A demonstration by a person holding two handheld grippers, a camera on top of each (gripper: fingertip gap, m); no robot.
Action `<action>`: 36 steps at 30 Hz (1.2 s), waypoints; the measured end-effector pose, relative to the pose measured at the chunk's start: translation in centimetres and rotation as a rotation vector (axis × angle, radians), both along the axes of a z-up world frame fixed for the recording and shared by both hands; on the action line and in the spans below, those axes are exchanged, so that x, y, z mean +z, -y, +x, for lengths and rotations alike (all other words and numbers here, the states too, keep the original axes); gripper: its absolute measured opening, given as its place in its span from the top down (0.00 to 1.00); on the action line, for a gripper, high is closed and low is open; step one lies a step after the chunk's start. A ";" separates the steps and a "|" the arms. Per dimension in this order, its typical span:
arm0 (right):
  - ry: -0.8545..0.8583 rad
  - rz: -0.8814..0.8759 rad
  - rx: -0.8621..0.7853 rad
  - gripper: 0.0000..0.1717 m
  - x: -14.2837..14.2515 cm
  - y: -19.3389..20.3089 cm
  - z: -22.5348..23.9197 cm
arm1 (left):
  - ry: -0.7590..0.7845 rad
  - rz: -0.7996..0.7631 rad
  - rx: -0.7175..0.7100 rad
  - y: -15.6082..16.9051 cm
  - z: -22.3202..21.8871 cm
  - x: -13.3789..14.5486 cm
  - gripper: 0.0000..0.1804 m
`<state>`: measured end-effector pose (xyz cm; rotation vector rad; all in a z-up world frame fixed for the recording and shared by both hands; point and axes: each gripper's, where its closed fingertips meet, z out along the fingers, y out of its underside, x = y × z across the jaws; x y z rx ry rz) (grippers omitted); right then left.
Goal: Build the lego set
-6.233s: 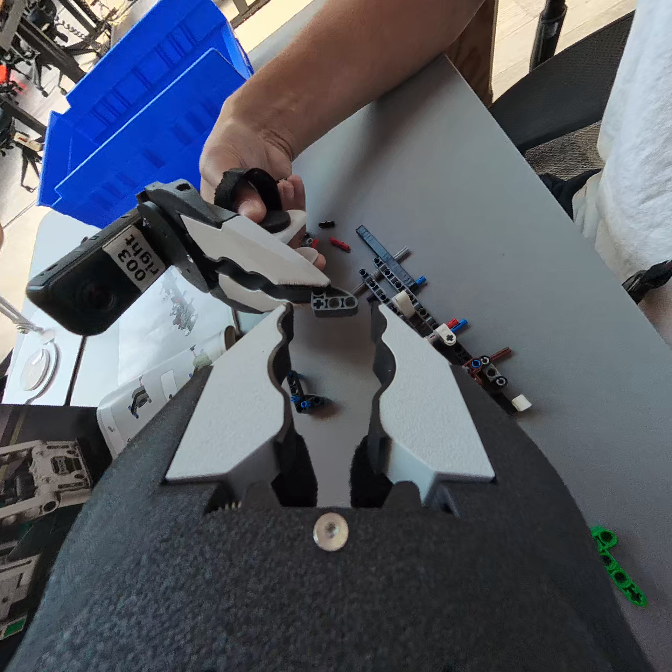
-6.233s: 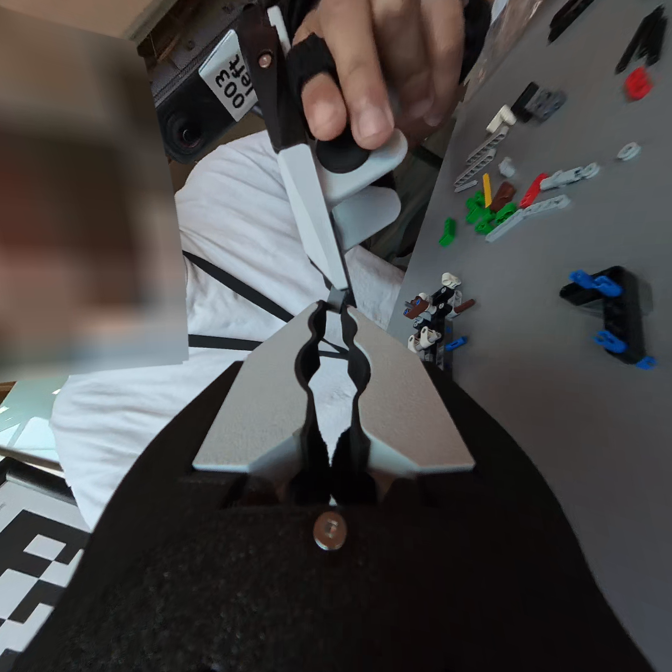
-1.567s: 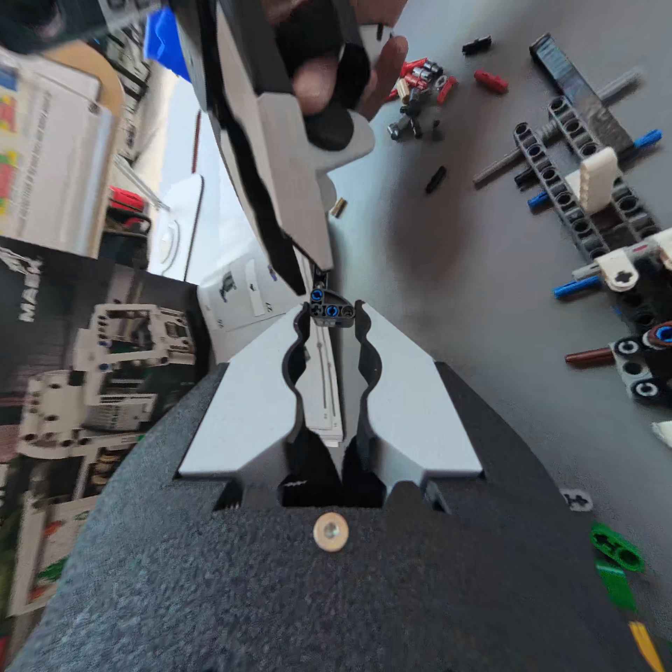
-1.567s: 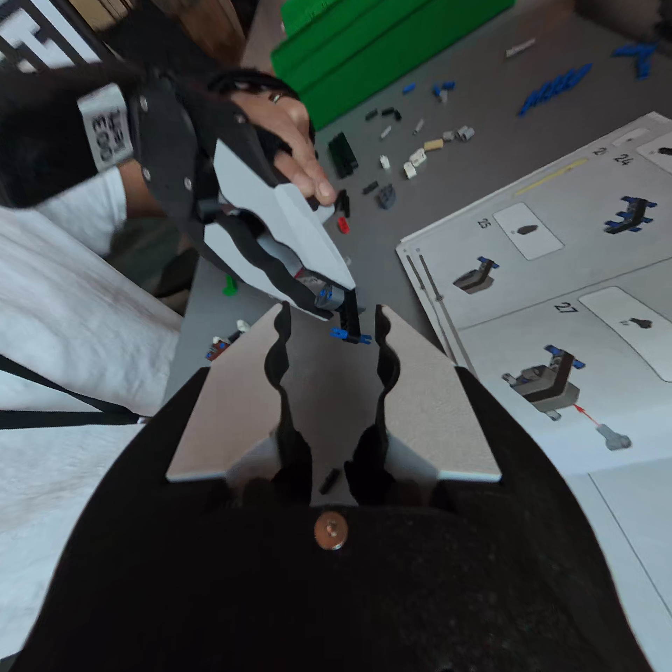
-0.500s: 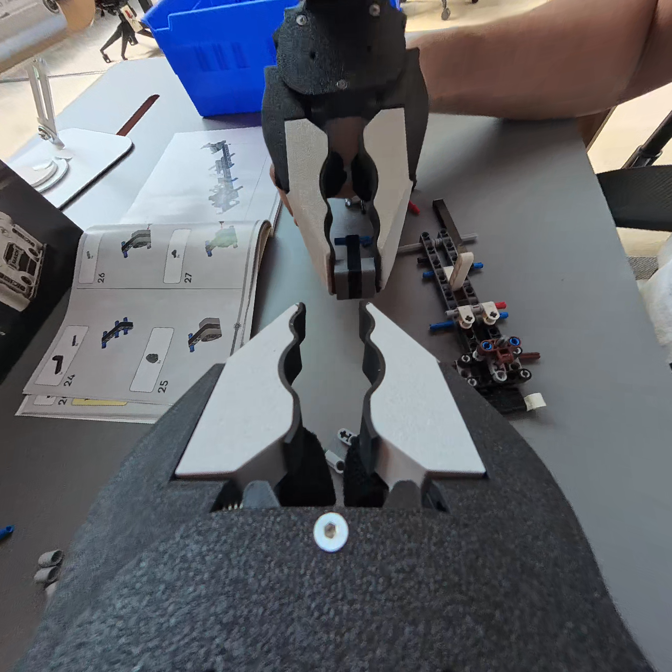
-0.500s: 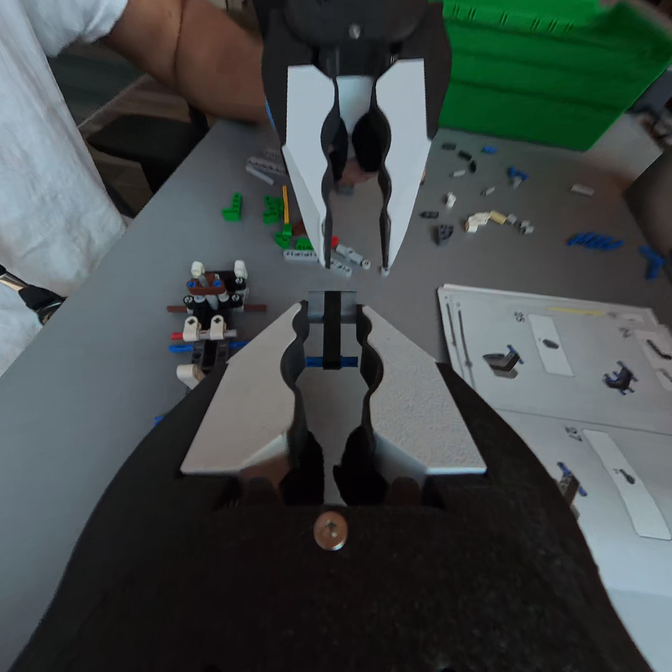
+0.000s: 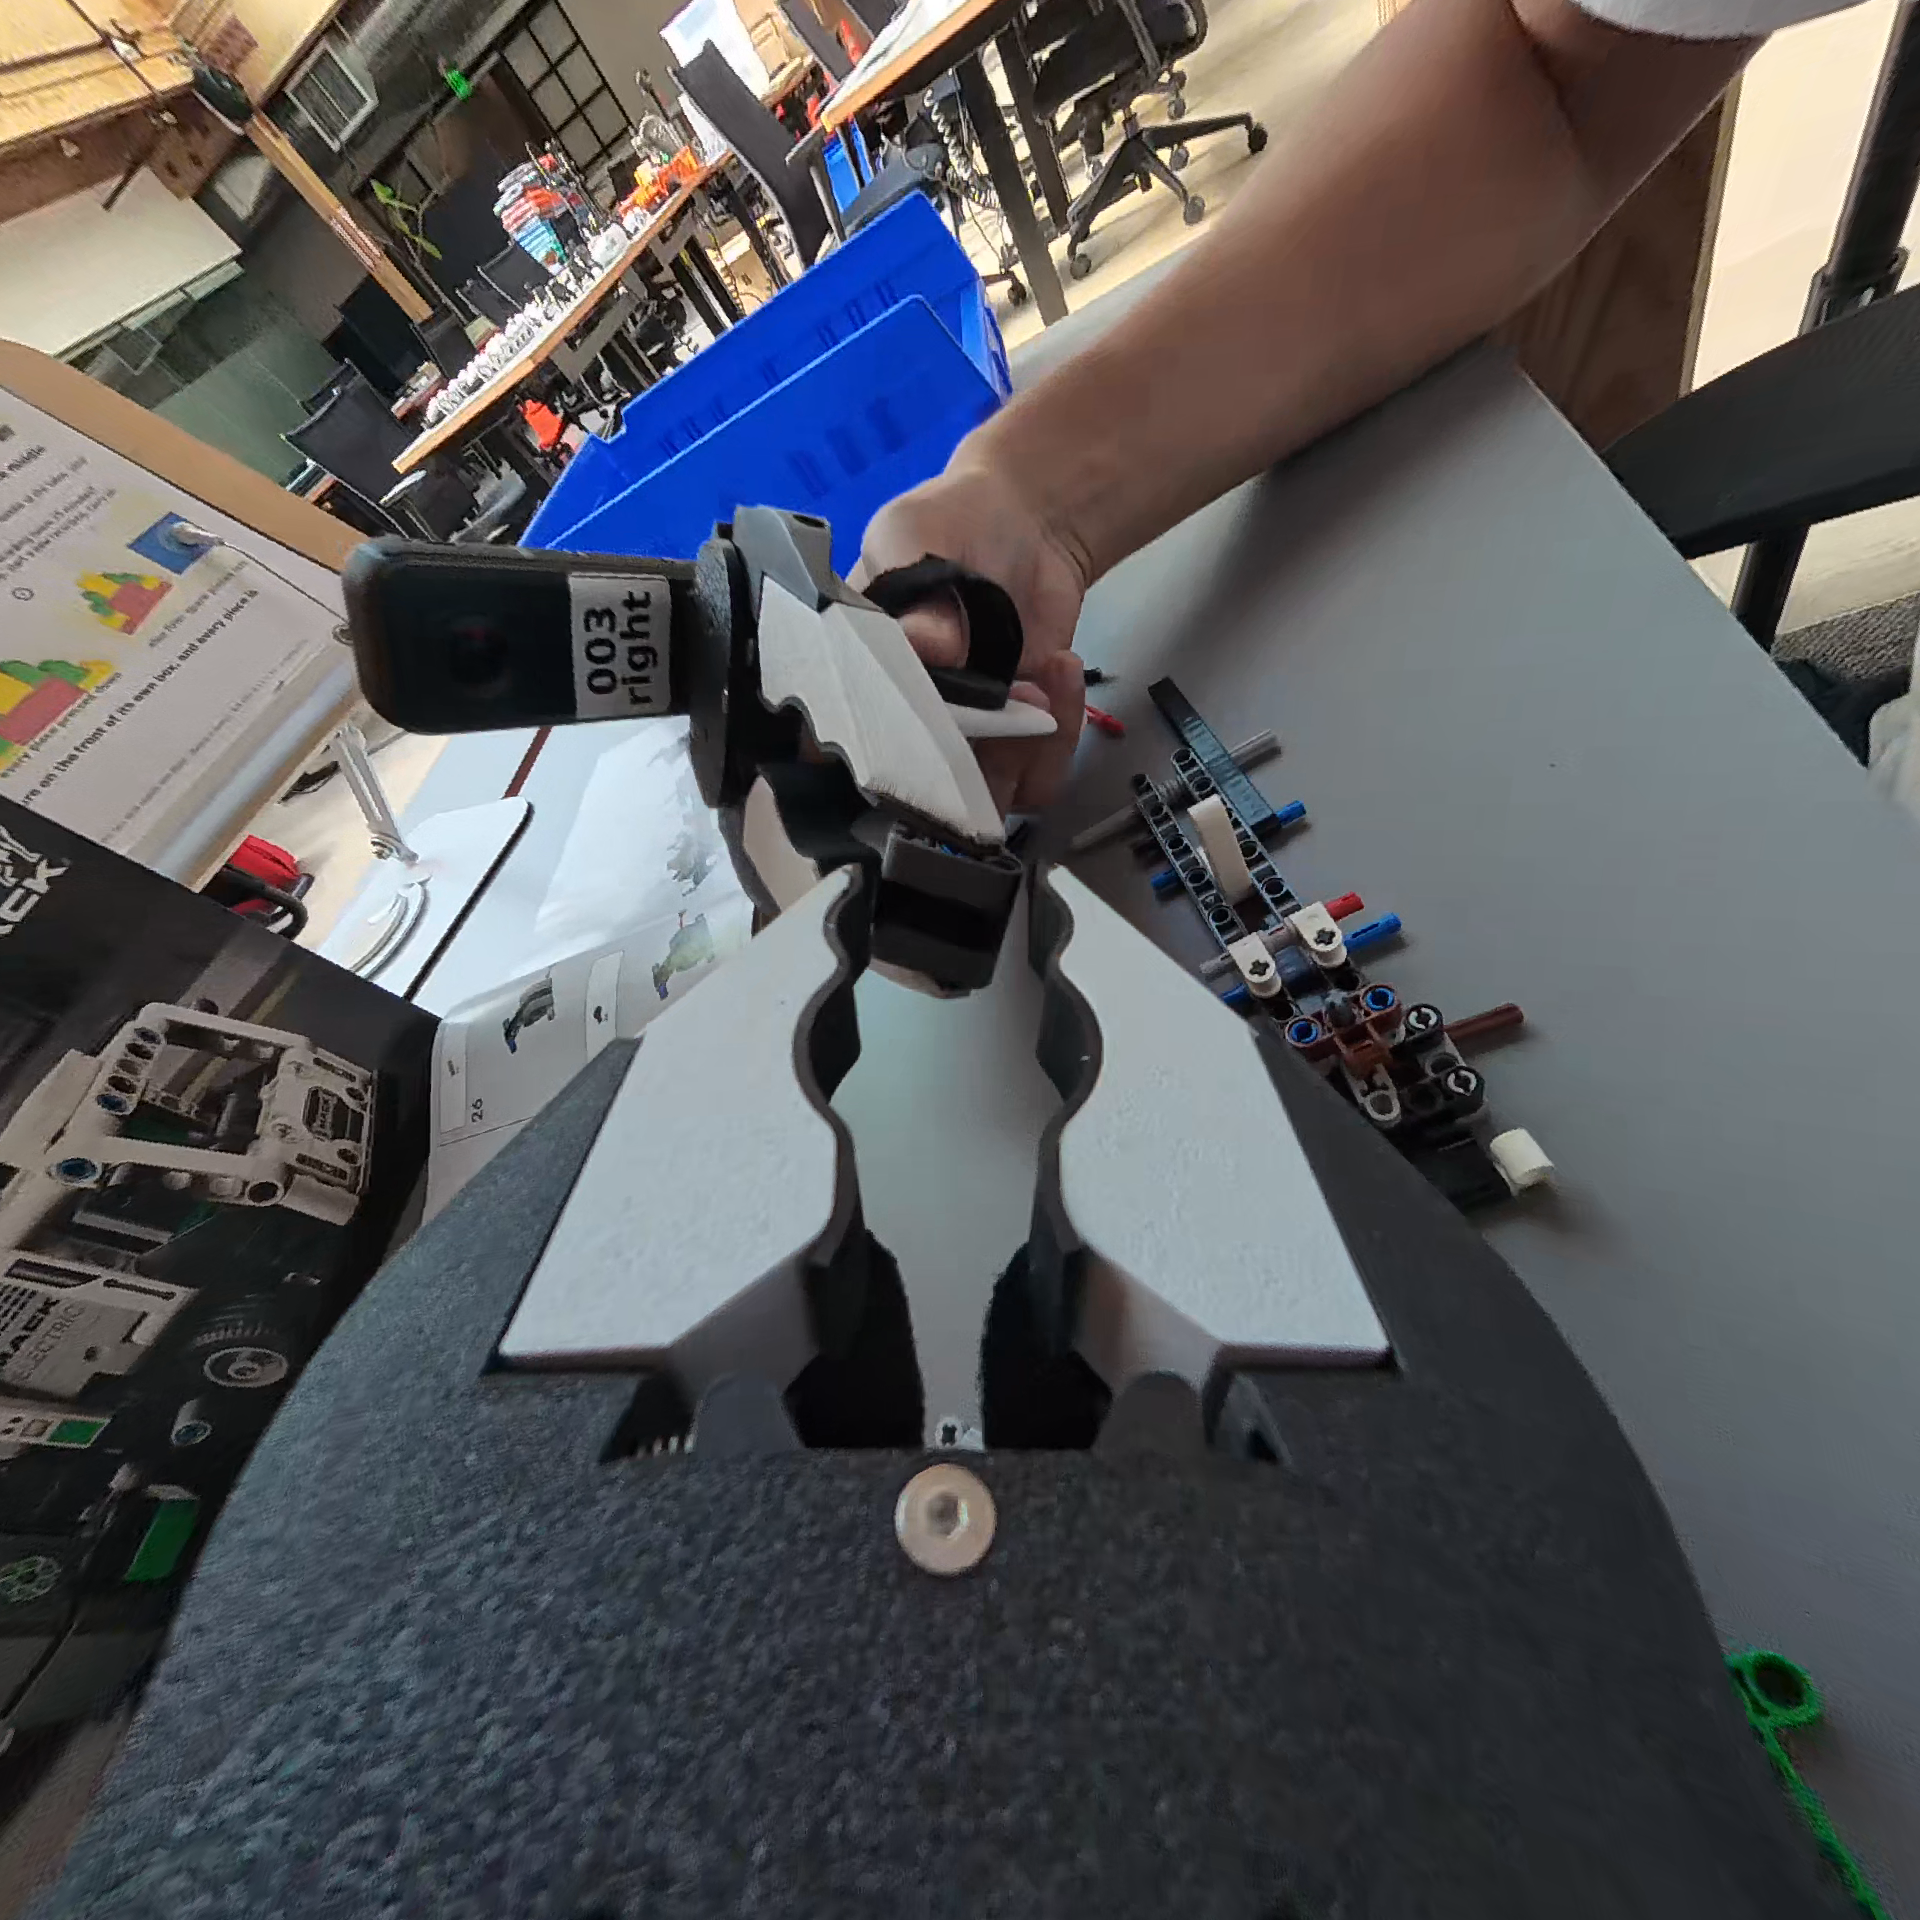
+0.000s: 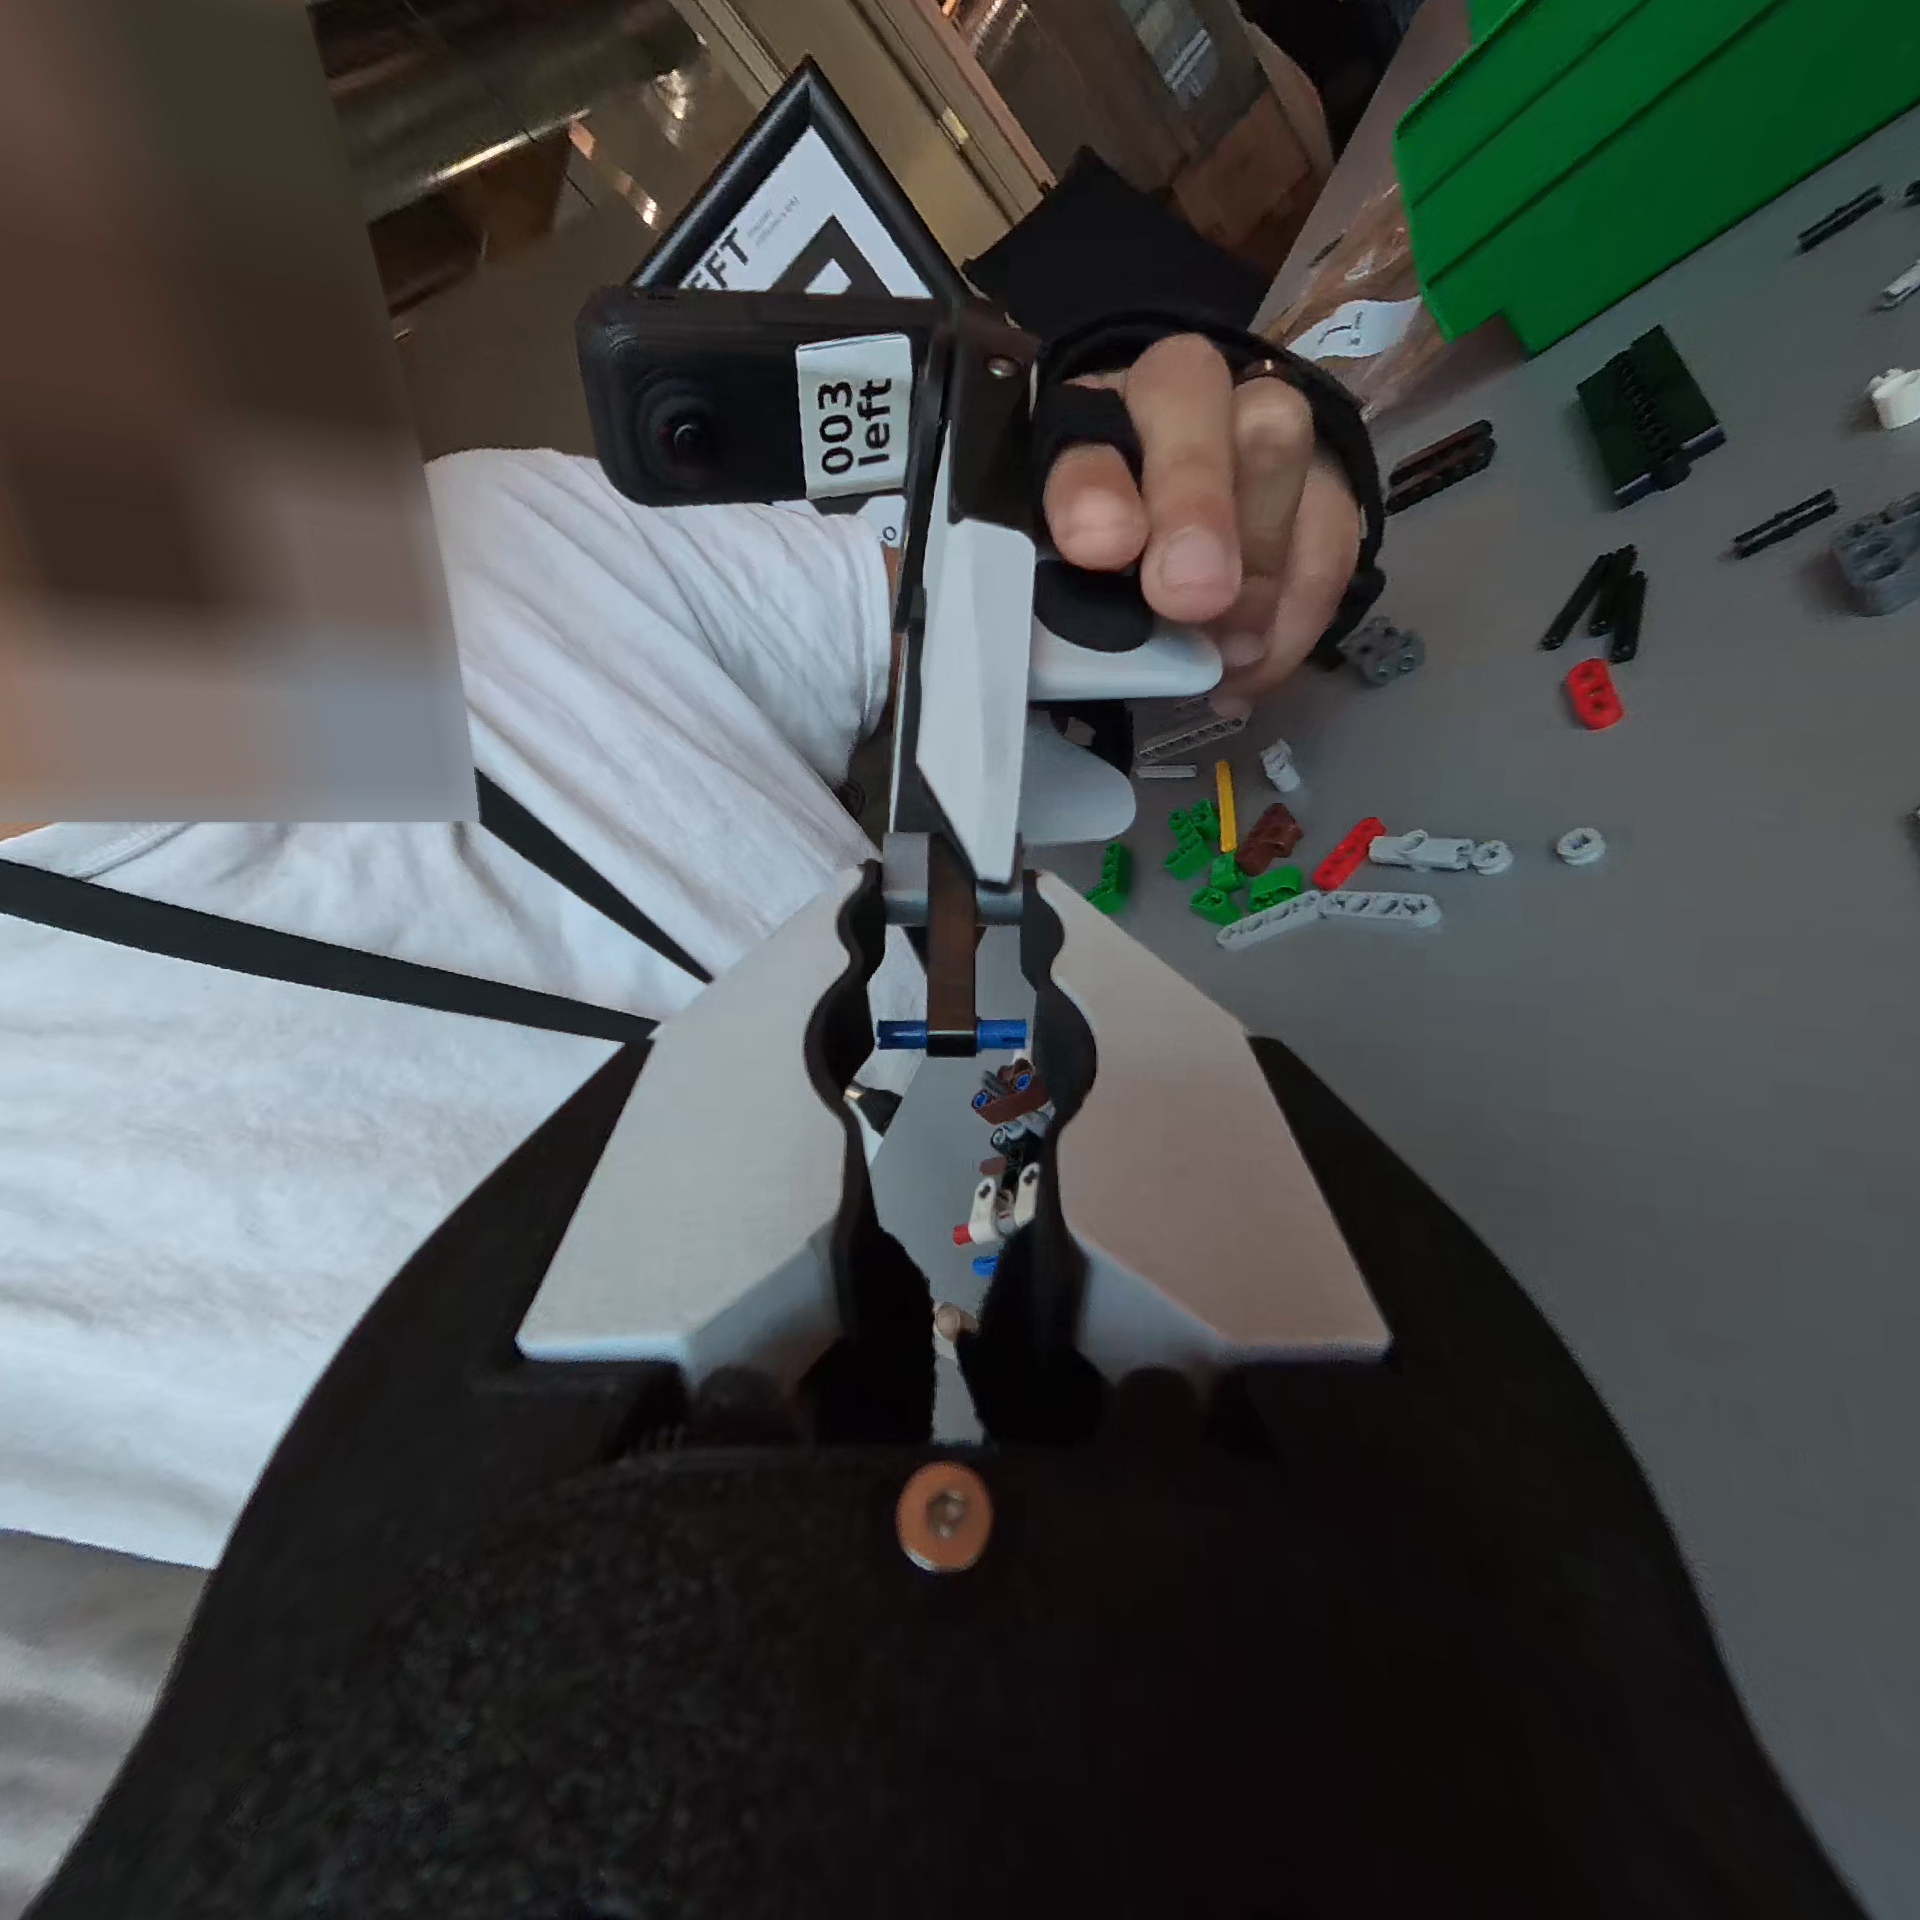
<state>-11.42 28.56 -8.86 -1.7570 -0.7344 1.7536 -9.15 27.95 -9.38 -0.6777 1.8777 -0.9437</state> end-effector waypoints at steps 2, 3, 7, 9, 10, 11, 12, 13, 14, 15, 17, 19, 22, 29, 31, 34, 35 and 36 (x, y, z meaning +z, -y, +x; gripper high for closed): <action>-0.010 0.000 -0.003 0.87 0.0 -0.1 -0.4 | 0.021 -0.027 -0.002 0.1 0.0 0.6 0.86; -0.029 0.000 -0.005 0.86 0.3 -0.1 -0.5 | 0.030 -0.046 -0.003 0.1 -0.1 1.0 0.86; -0.068 0.009 -0.027 0.86 0.9 -0.4 -0.4 | 0.047 -0.085 0.009 -0.2 -0.1 1.7 0.87; -0.075 0.006 -0.035 0.86 1.0 -0.5 -0.4 | 0.050 -0.091 0.006 -0.2 -0.2 1.9 0.88; -0.061 0.001 -0.041 0.84 0.9 -0.6 -0.4 | 0.043 -0.091 0.007 -0.2 -0.2 1.8 0.88; -0.047 -0.003 -0.050 0.83 0.8 -0.7 -0.3 | 0.042 -0.086 0.017 -0.3 -0.2 1.8 0.88; -0.031 0.007 -0.067 0.81 0.7 -1.0 -0.2 | 0.048 -0.072 0.031 -0.6 -0.1 1.9 0.88; -0.010 0.020 -0.092 0.80 0.6 -1.4 0.0 | 0.053 -0.053 0.052 -0.9 0.0 1.8 0.88; 0.011 0.028 -0.118 0.79 0.5 -1.8 0.2 | 0.059 -0.034 0.074 -1.2 0.1 1.7 0.88; 0.037 0.039 -0.140 0.79 0.3 -2.1 0.4 | 0.063 -0.016 0.096 -1.6 0.2 1.6 0.88; 0.101 0.071 -0.194 0.76 -0.3 -2.9 0.9 | 0.065 0.023 0.132 -2.1 0.4 1.1 0.89; 0.164 0.108 -0.252 0.75 -0.7 -3.6 1.4 | 0.074 0.068 0.174 -2.8 0.7 0.8 0.90; 0.271 0.184 -0.324 0.74 -1.5 -4.5 2.4 | 0.059 0.087 0.197 -3.2 1.0 0.2 0.91; 0.338 0.224 -0.442 0.76 -1.4 -5.8 4.0 | -0.021 0.169 0.327 -5.7 1.6 -1.4 0.92; 0.351 0.219 -0.464 0.77 -1.2 -6.0 4.2 | -0.027 0.271 0.403 -7.1 1.7 -2.0 0.92; 0.403 0.167 -0.495 0.79 -2.1 -6.3 4.0 | -0.028 0.391 0.477 -8.3 1.8 -2.4 0.92; 0.405 0.145 -0.504 0.79 -2.4 -6.4 3.8 | -0.028 0.401 0.484 -8.3 1.8 -2.5 0.92; 0.390 0.131 -0.514 0.79 -2.4 -6.5 3.4 | -0.020 0.398 0.482 -8.1 1.9 -2.4 0.92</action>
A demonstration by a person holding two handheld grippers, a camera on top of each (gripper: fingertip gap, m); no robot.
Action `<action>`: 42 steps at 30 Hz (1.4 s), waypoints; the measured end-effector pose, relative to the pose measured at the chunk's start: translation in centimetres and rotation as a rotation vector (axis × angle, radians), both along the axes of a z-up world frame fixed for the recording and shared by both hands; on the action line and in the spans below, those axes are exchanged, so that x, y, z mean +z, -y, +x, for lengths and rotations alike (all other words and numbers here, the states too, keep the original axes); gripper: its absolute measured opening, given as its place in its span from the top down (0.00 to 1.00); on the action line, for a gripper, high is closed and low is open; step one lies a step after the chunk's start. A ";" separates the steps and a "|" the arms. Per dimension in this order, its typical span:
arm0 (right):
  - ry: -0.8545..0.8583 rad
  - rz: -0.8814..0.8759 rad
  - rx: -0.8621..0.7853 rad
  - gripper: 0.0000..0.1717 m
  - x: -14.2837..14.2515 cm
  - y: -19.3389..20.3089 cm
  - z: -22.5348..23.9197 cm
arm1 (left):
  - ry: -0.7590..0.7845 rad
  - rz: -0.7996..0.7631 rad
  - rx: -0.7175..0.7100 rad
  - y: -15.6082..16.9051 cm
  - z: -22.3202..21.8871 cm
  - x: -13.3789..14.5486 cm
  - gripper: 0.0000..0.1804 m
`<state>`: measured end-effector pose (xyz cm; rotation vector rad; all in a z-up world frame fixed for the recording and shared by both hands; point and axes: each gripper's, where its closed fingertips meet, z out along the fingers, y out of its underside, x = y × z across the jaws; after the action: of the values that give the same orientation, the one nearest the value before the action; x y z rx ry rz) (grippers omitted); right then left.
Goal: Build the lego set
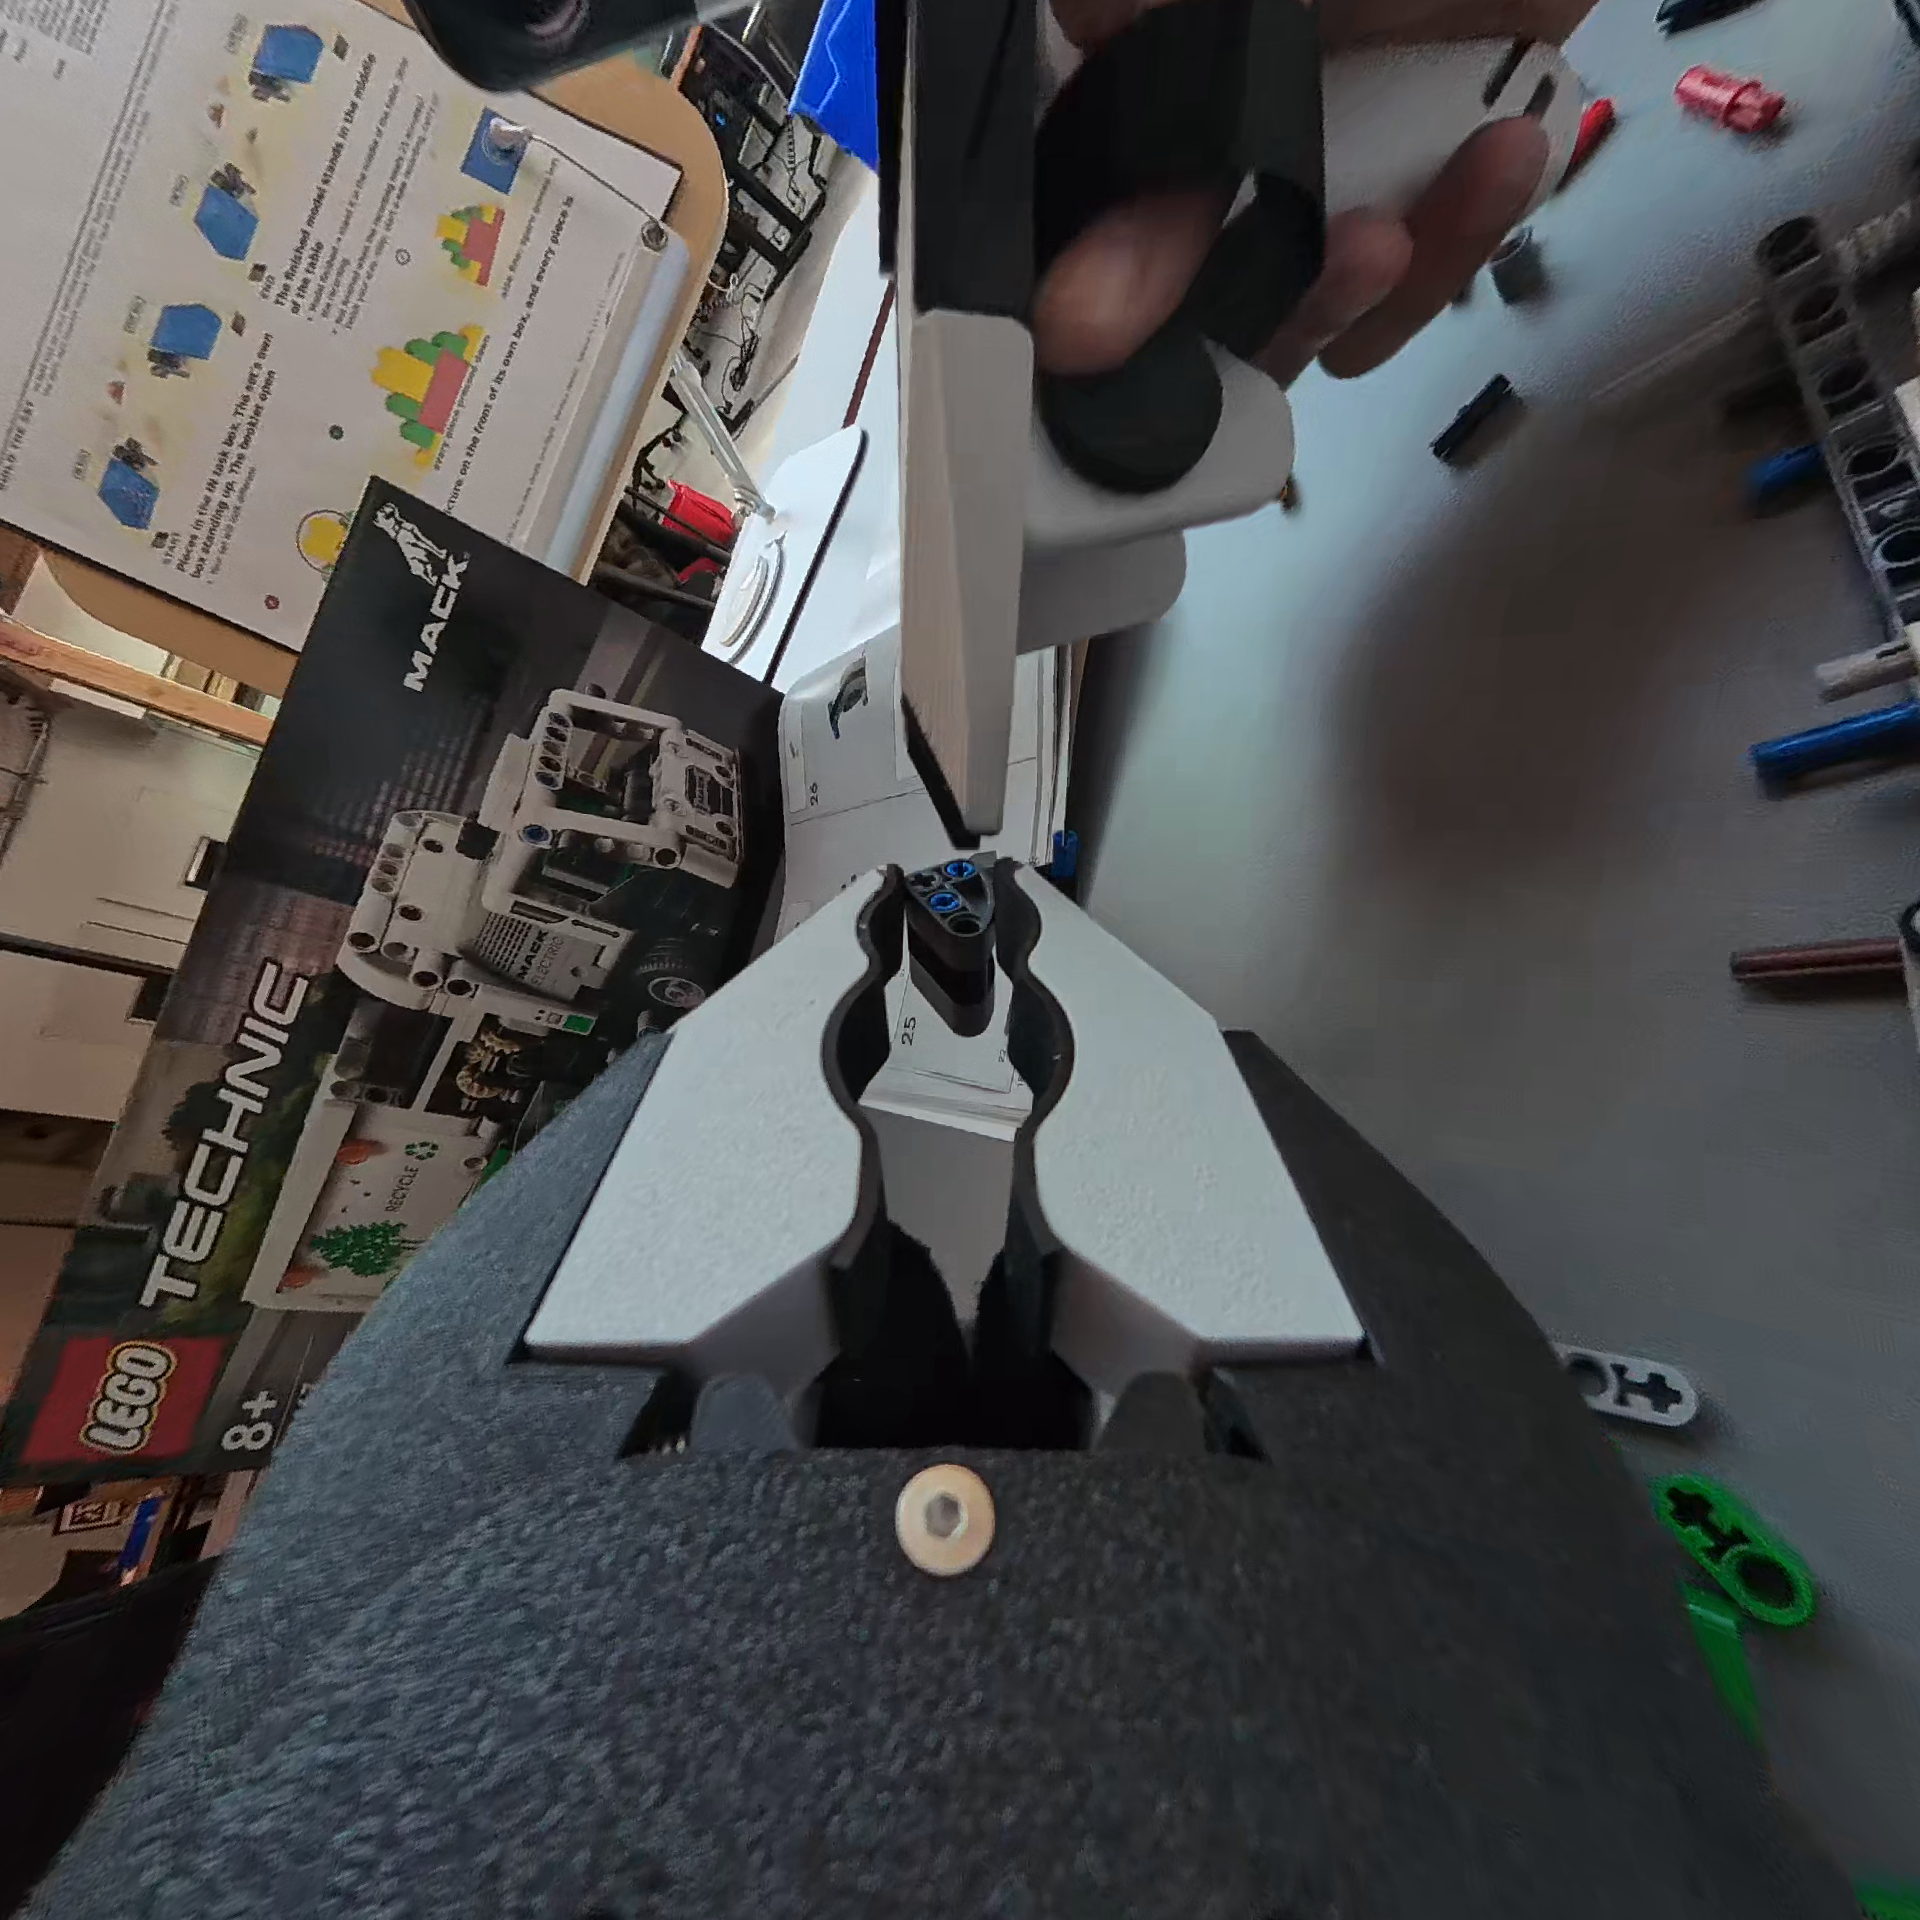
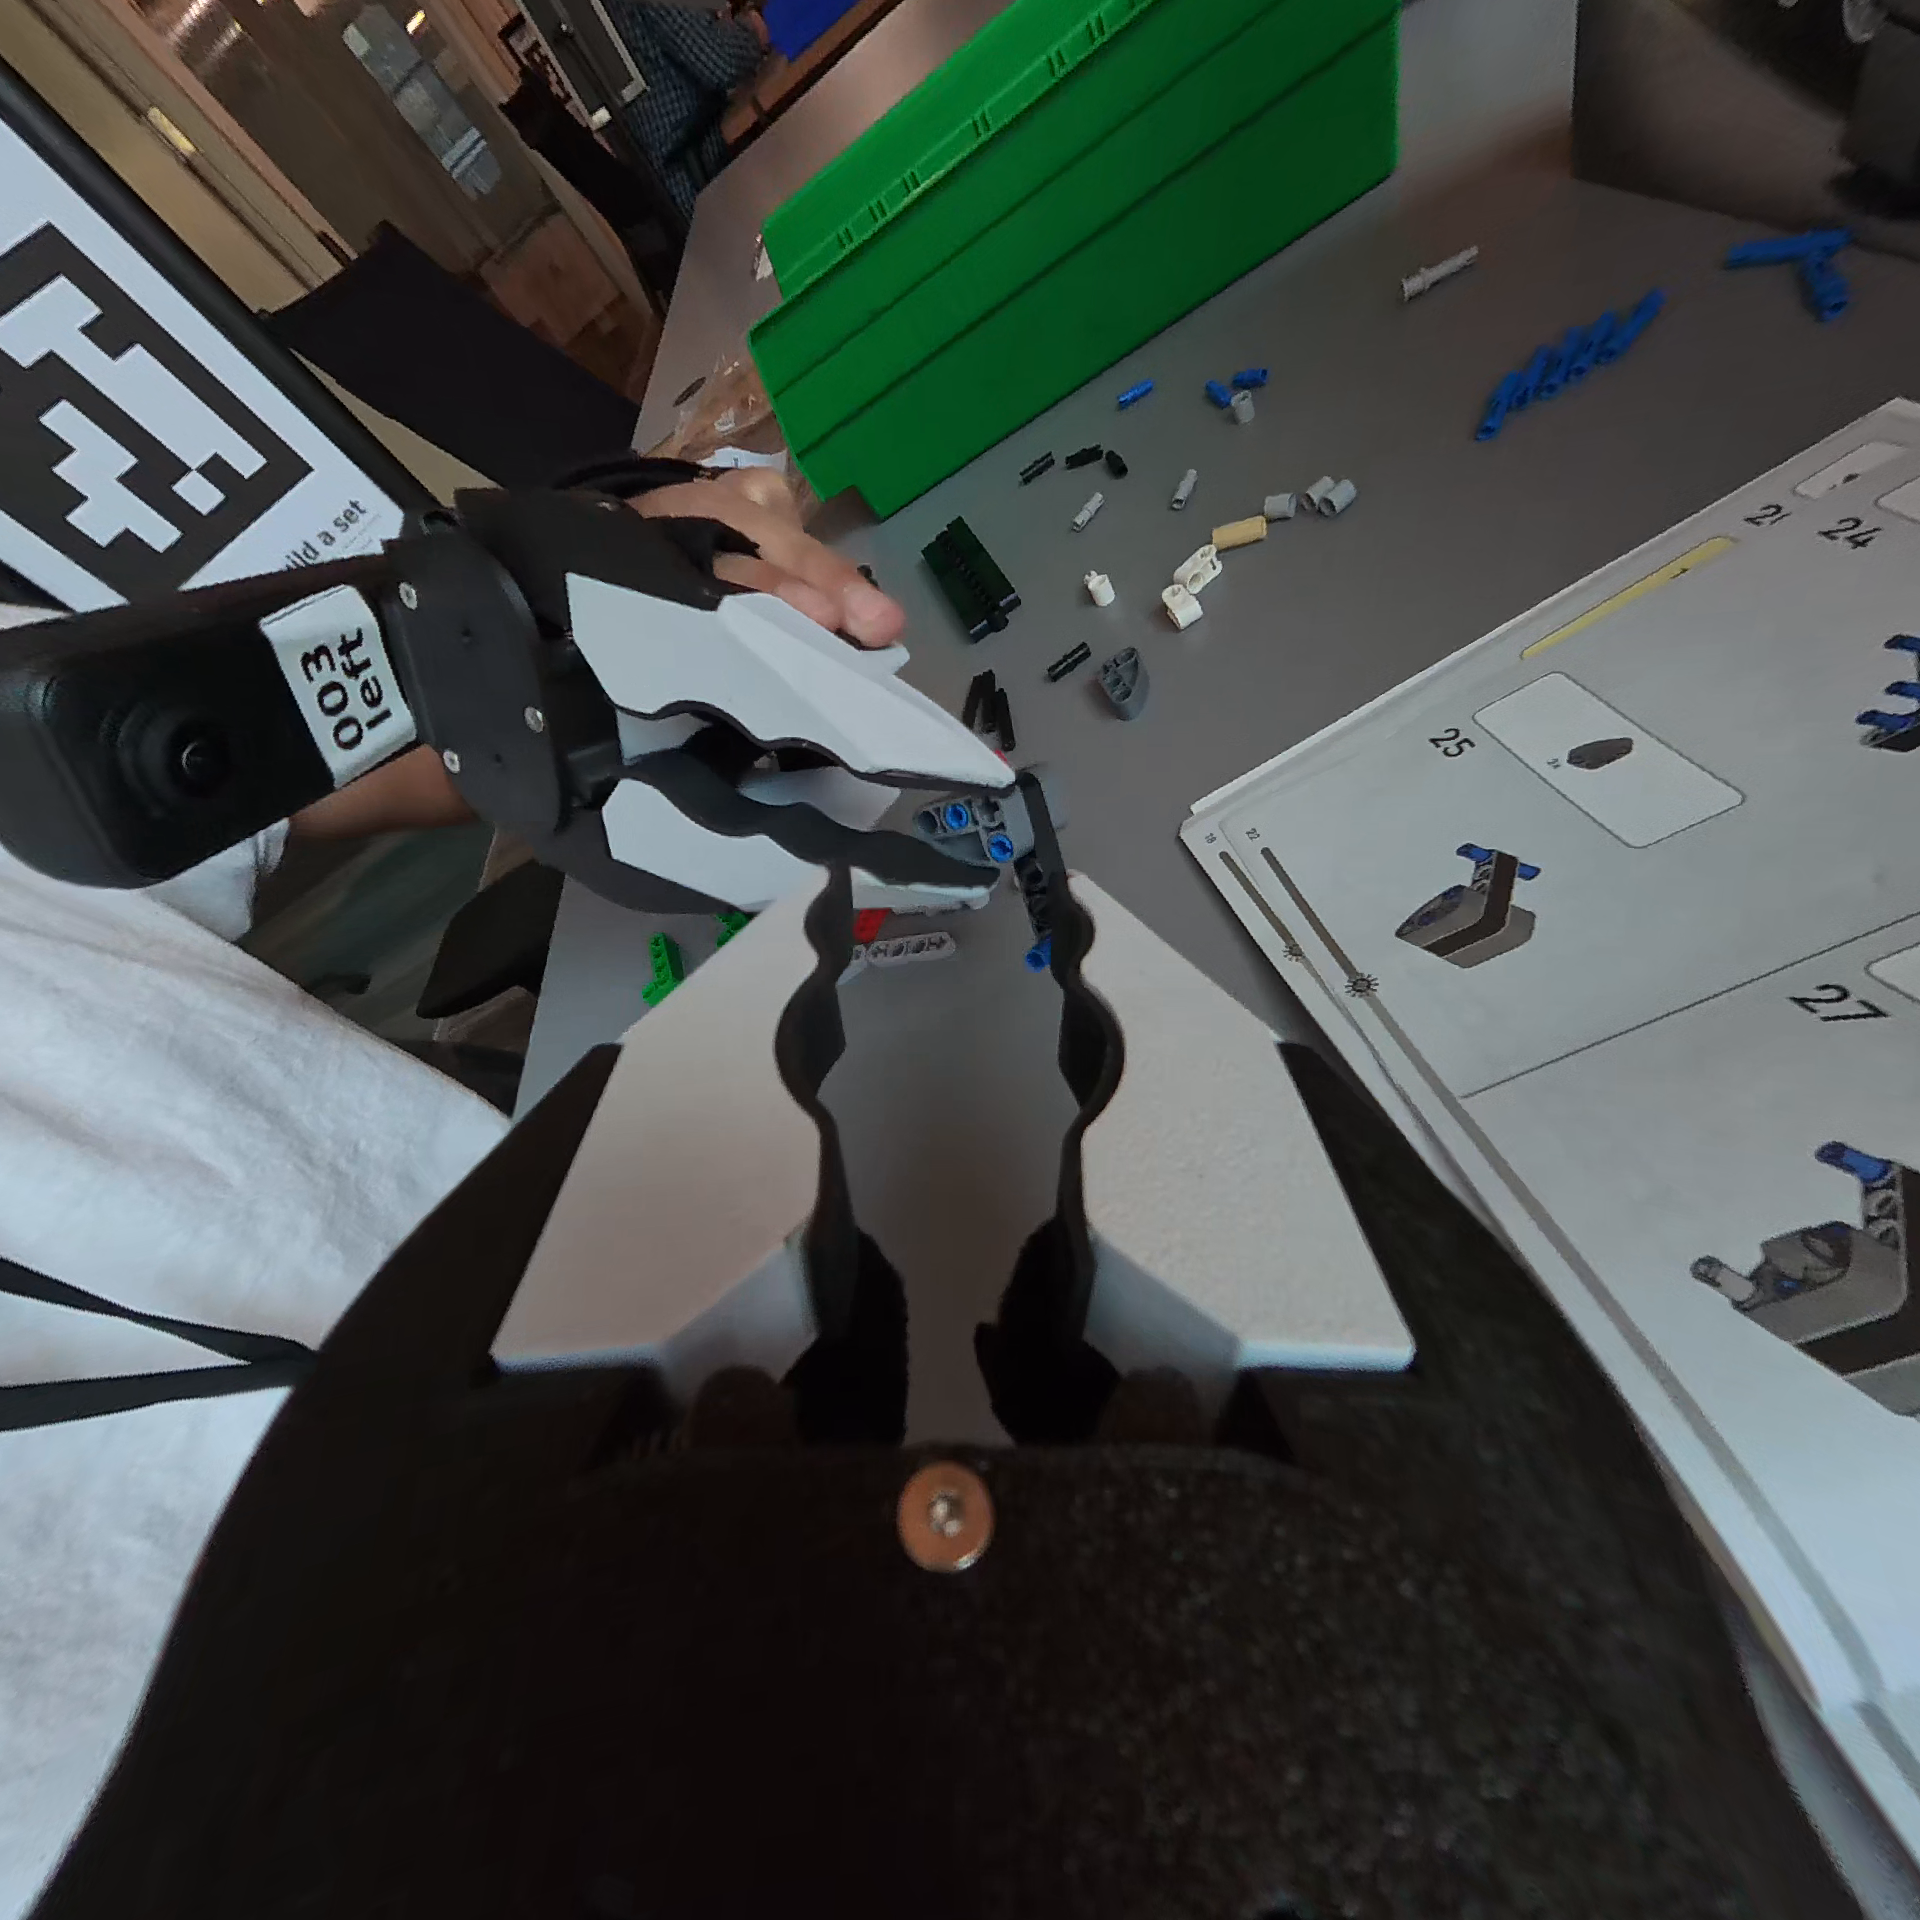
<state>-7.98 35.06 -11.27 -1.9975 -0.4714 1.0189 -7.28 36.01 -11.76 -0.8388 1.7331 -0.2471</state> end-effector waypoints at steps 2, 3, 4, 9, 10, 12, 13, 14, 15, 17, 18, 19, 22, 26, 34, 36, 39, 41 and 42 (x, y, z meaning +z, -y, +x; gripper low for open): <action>-0.037 -0.008 -0.009 0.79 0.1 -0.1 -0.5 | 0.016 0.005 -0.016 0.5 0.1 0.2 0.91; -0.058 -0.004 0.003 0.80 0.3 0.0 -0.8 | 0.020 0.025 -0.008 0.4 0.0 0.3 0.91; -0.069 -0.006 0.014 0.80 0.4 0.1 -0.9 | 0.022 0.060 0.004 0.3 0.0 0.4 0.92; -0.041 0.076 0.034 0.78 0.6 0.1 -1.3 | 0.033 0.140 -0.002 1.0 0.0 0.7 0.92; -0.013 0.114 0.037 0.79 0.6 0.1 -1.5 | 0.040 0.129 -0.012 1.3 0.1 0.8 0.92; 0.051 0.171 0.042 0.83 0.4 0.2 -1.8 | 0.047 0.127 -0.021 1.8 0.2 0.8 0.92; 0.084 0.196 0.042 0.84 0.4 0.3 -1.8 | 0.049 0.129 -0.020 1.9 0.2 0.8 0.92; 0.117 0.217 0.039 0.85 0.3 0.2 -1.8 | 0.053 0.125 -0.023 2.0 0.2 0.9 0.92; 0.135 0.224 0.044 0.86 0.3 0.3 -1.8 | 0.058 0.113 -0.030 2.1 0.2 0.9 0.92; 0.135 0.214 0.055 0.86 0.5 0.5 -1.8 | 0.070 0.078 -0.036 2.2 0.2 1.1 0.91; 0.131 0.215 0.058 0.86 0.6 0.5 -1.8 | 0.071 0.061 -0.040 2.3 0.2 1.1 0.91; 0.143 0.221 0.051 0.86 0.5 0.4 -1.5 | 0.068 0.035 -0.043 2.3 0.2 1.1 0.89; 0.179 0.289 0.001 0.86 1.0 -0.2 0.2 | 0.079 -0.090 -0.038 1.5 0.0 1.2 0.84; 0.108 0.472 0.026 0.86 3.5 0.4 0.7 | 0.091 -0.356 -0.049 0.3 -0.1 1.4 0.80; -0.069 0.701 0.218 0.86 6.2 4.1 -2.3 | 0.137 -0.765 -0.405 5.7 -1.1 4.9 0.91; -0.085 0.698 0.228 0.86 6.4 4.3 -2.5 | 0.131 -0.747 -0.397 5.7 -1.2 4.9 0.92; -0.059 0.645 0.230 0.86 5.7 4.0 -2.4 | 0.121 -0.653 -0.352 4.8 -1.2 4.3 0.97; -0.005 0.584 0.206 0.84 5.0 3.4 -1.9 | 0.118 -0.508 -0.297 3.6 -1.1 3.6 0.97; 0.017 0.545 0.194 0.80 4.7 3.1 -1.6 | 0.115 -0.404 -0.266 2.9 -1.1 3.2 0.97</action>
<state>-9.62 31.96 -6.53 -1.4929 -0.8640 0.8706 -8.35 33.11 -8.53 -0.8585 1.7089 -0.8298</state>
